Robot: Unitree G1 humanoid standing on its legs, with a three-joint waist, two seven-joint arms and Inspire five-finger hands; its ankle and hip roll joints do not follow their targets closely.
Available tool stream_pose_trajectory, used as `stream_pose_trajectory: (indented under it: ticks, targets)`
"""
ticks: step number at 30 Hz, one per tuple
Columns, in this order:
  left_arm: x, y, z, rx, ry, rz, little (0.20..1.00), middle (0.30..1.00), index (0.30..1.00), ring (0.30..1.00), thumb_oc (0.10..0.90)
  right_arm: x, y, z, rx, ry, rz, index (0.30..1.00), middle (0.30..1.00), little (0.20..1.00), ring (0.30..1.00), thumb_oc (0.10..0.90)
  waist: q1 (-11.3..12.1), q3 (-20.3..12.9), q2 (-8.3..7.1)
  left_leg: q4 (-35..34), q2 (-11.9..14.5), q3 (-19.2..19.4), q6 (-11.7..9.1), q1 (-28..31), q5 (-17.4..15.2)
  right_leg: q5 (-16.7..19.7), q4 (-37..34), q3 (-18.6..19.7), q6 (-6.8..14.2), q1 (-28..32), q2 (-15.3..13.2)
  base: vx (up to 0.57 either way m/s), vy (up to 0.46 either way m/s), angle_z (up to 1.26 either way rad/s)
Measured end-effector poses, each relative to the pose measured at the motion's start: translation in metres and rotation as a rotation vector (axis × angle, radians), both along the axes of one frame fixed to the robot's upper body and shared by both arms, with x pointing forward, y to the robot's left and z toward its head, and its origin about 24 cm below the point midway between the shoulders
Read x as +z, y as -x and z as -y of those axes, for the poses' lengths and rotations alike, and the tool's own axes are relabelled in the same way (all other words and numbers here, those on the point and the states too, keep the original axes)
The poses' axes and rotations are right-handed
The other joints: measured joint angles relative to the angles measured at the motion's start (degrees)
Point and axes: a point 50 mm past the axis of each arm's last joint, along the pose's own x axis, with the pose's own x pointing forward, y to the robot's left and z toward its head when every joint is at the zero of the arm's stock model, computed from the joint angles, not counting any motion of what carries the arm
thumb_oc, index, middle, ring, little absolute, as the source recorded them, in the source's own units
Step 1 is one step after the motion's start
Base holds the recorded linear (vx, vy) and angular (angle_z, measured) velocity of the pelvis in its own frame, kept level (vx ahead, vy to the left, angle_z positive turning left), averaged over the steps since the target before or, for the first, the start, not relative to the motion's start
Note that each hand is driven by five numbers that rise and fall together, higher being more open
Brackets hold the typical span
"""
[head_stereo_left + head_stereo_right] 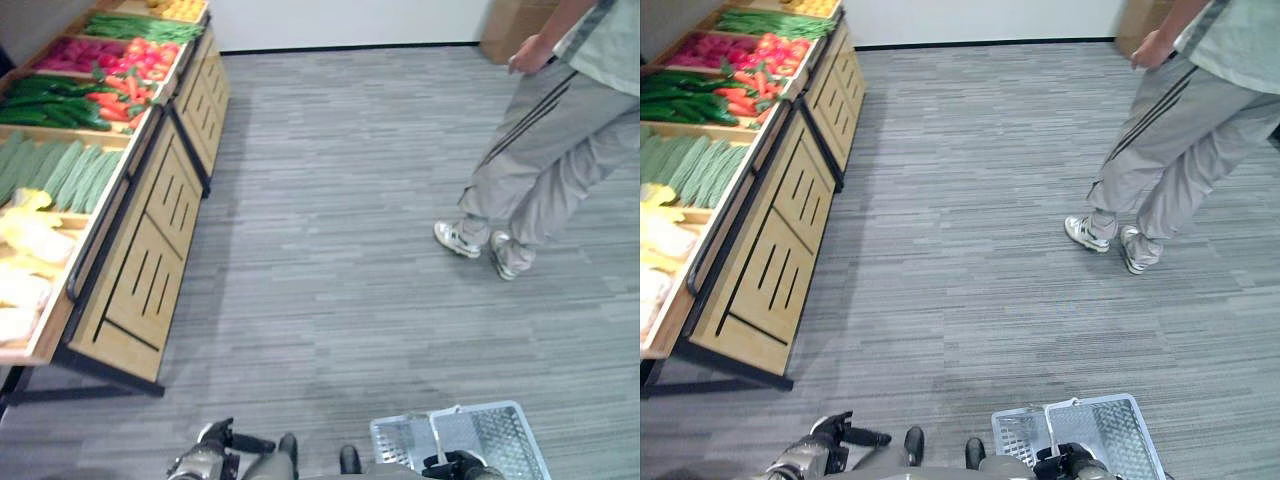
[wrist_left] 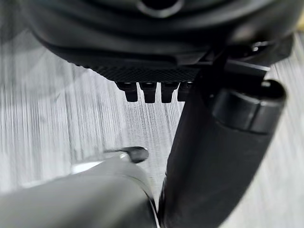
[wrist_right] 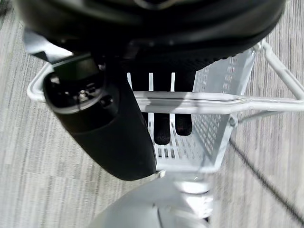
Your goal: Get the vegetables into the basket
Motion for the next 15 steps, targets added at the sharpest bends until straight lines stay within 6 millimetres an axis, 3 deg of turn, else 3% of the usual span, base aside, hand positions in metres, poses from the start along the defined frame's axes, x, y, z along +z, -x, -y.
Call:
stream_pose_trajectory:
  ticks: [1, 3, 4, 6, 9, 10, 11, 12, 13, 14, 15]
  targets:
    - [0.001, -0.003, 0.000, 0.013, 0.008, 0.010, 1.000, 1.000, 1.000, 1.000, 0.900, 0.001, 0.001, 0.004, -0.003, 0.009, -0.001, 0.300, 0.300, 0.300, 0.300, 0.400, -0.01, -0.02, 0.07, 2.24, 0.04, 0.27, 0.05, -1.18, -0.08, -0.47, 0.16, -0.21, -0.60, 0.36, 0.03, 0.27, -0.081, 0.00]
    - [0.002, -0.005, 0.000, 0.020, 0.009, 0.012, 1.000, 1.000, 1.000, 1.000, 0.900, 0.003, 0.003, 0.012, -0.016, 0.012, 0.007, 0.300, 0.300, 0.300, 0.300, 0.400, -0.12, 0.00, -0.04, 0.21, 0.16, 1.80, 1.45, -1.60, -1.42, -0.96, 0.05, -0.69, -0.52, 0.10, -0.23, 0.25, -0.018, 0.10]
    - [0.001, -0.003, -0.001, 0.024, 0.008, 0.000, 1.000, 1.000, 1.000, 1.000, 0.900, 0.005, 0.003, 0.018, -0.027, 0.023, 0.007, 0.300, 0.300, 0.300, 0.300, 0.400, -0.68, 0.02, 0.01, -4.71, 0.27, 2.93, 1.72, -1.66, -1.56, -0.97, -0.09, -0.77, -0.54, 0.10, -0.24, 0.55, 0.001, 0.14]
    - [-0.001, 0.002, 0.001, 0.012, 0.008, -0.017, 1.000, 1.000, 1.000, 1.000, 0.900, 0.006, 0.008, 0.026, -0.042, 0.043, -0.031, 0.300, 0.300, 0.300, 0.300, 0.400, -0.44, 0.21, 0.90, -27.96, 0.79, 4.50, 1.00, 0.98, -0.98, -1.28, -0.96, -0.93, -0.03, 0.14, 0.70, 0.64, 0.001, 0.22]
    - [0.002, -0.010, 0.007, 0.049, 0.042, 0.034, 1.000, 1.000, 1.000, 1.000, 0.900, 0.008, 0.005, 0.030, -0.050, 0.058, -0.042, 0.300, 0.300, 0.300, 0.300, 0.400, 1.21, 2.59, 2.65, -29.53, 1.24, 2.56, 0.34, -2.43, 0.77, -1.60, -2.20, -0.42, -0.21, 2.30, 2.36, 0.41, 0.049, -0.06]
    - [0.002, -0.012, 0.010, 0.068, 0.059, 0.057, 1.000, 1.000, 1.000, 1.000, 0.900, 0.009, 0.003, 0.031, -0.050, 0.057, -0.044, 0.300, 0.300, 0.300, 0.300, 0.400, 3.29, 2.56, 2.63, -29.47, 1.54, 2.71, 1.26, -3.03, 1.67, -2.97, -2.63, 2.10, -0.16, 4.19, 2.75, 0.70, 0.170, -0.76]
    - [0.002, -0.011, 0.011, 0.071, 0.063, 0.054, 1.000, 1.000, 1.000, 1.000, 0.900, 0.009, 0.001, 0.030, -0.048, 0.055, -0.039, 0.300, 0.300, 0.300, 0.300, 0.400, 3.96, 2.24, 2.42, -29.46, 1.61, 4.01, 1.27, -2.91, 1.64, -3.90, -2.62, 3.68, 0.03, 5.11, 2.77, 0.75, 0.200, -1.61]
    - [-0.002, -0.001, 0.011, 0.105, 0.071, 0.027, 1.000, 1.000, 1.000, 1.000, 0.900, 0.009, -0.002, 0.028, -0.043, 0.048, -0.039, 0.300, 0.300, 0.300, 0.300, 0.400, 5.08, 0.92, 2.43, -29.40, 2.38, 7.30, 2.64, -1.10, 2.10, -6.13, -1.94, 8.72, 0.54, 6.60, 1.98, 0.77, 0.223, -1.83]
    - [-0.007, 0.014, 0.012, 0.110, 0.067, -0.028, 1.000, 1.000, 1.000, 1.000, 0.900, 0.007, 0.010, 0.028, -0.035, 0.041, -0.050, 0.300, 0.300, 0.300, 0.300, 0.400, 4.66, -2.56, 3.27, -29.39, 0.95, 8.37, 4.79, 2.17, 2.38, -7.77, -2.74, 10.14, 2.49, 10.31, 0.09, 0.77, 0.227, -1.69]
    - [-0.009, 0.021, 0.011, 0.117, 0.064, -0.053, 1.000, 1.000, 1.000, 1.000, 0.900, 0.006, 0.017, 0.028, -0.034, 0.048, -0.074, 0.300, 0.300, 0.300, 0.300, 0.400, 3.98, -3.00, 3.59, -29.27, 0.99, 8.80, 7.78, 4.70, 5.91, -8.35, 0.64, 8.95, 4.20, 11.26, 0.04, 0.73, 0.244, -0.93]
    - [-0.009, 0.026, 0.006, 0.115, 0.048, -0.076, 1.000, 1.000, 1.000, 1.000, 0.900, 0.003, 0.024, 0.023, -0.028, 0.038, -0.093, 0.300, 0.300, 0.300, 0.300, 0.400, 3.85, -3.41, 2.77, -29.27, 0.54, 9.96, 8.82, 6.77, 4.22, -10.32, 8.57, 7.99, 7.39, 8.99, -0.33, 0.66, 0.291, -0.91]
